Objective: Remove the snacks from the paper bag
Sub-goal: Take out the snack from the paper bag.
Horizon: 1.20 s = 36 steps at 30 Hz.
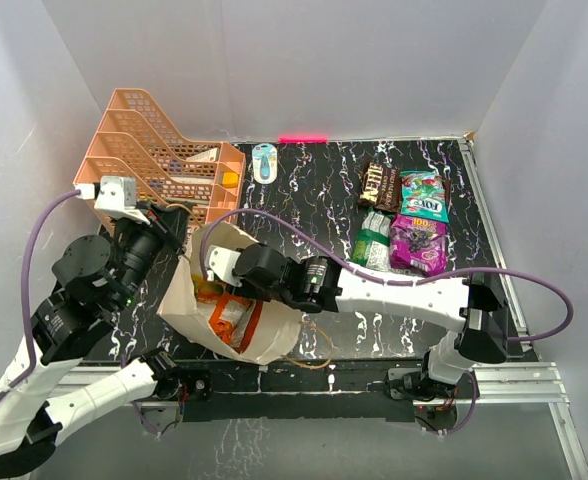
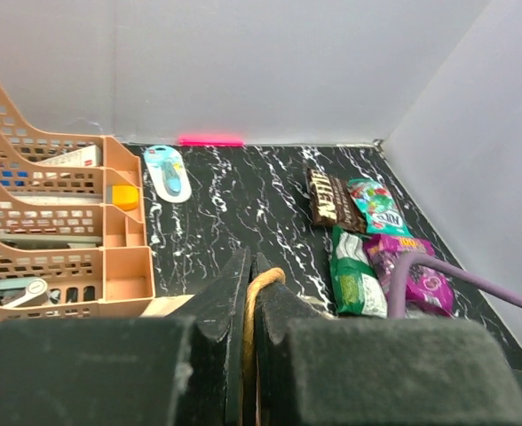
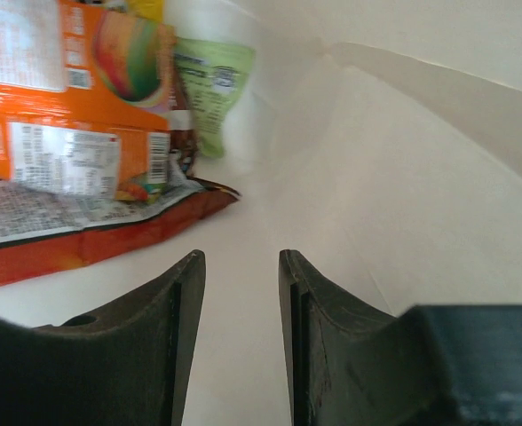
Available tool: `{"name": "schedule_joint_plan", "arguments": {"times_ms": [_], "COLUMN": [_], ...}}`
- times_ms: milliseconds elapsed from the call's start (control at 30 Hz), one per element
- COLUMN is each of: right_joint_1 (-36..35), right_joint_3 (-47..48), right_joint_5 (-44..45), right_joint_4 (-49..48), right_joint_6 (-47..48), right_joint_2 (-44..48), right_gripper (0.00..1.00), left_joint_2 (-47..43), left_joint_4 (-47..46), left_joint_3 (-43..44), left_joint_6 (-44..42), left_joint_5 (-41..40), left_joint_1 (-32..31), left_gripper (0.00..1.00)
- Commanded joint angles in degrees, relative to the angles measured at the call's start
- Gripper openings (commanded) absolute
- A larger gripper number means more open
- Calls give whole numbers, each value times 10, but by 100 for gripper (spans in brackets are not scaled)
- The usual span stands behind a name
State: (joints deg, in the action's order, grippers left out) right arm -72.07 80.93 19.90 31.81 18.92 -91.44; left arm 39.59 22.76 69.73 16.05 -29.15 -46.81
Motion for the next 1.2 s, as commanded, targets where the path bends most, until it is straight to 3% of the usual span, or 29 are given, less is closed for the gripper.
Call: {"name": "schedule_joint_plan", "arguments": {"times_ms": [0,200,333,467,633,733,933,1033,1167], "right_joint_1": [-8,-61,-80,-80,-80,-98,-151,-151,-146], "right_joint_3": [-3,-107,-173,-241,-269,-247,-231,-246,-292], "right_joint_5": [-110,-269,-310,-276,-250,-323,-316,-284,-195], "right_joint_4": [-50,-205,-321,-389,-360,-349,-464,-494,-450], "right_joint_6": [-7,-74,-124,-118,-24,-18,-73,-75,-21], "right_joint_2": [21,67,75,115,154,131,36,38,105], "right_gripper": [42,42,41,41,42,40,41,42,45], "left_joint_2": [0,12,10,-6,-24,-25,-17,-20,-34], "left_joint_4": [-41,-48,-43,-39,-58,-51,-14,11,37], "left_joint_3": [-23,-67,-76,-85,-106,-116,-110,-108,-109], "left_joint_6": [13,29,41,54,80,92,95,99,113], "left_joint_5": [94,274,307,316,348,347,340,336,317], "left_joint_1": [2,1,1,2,1,1,1,1,2], "left_gripper": [0,0,0,0,0,0,0,0,0]}}
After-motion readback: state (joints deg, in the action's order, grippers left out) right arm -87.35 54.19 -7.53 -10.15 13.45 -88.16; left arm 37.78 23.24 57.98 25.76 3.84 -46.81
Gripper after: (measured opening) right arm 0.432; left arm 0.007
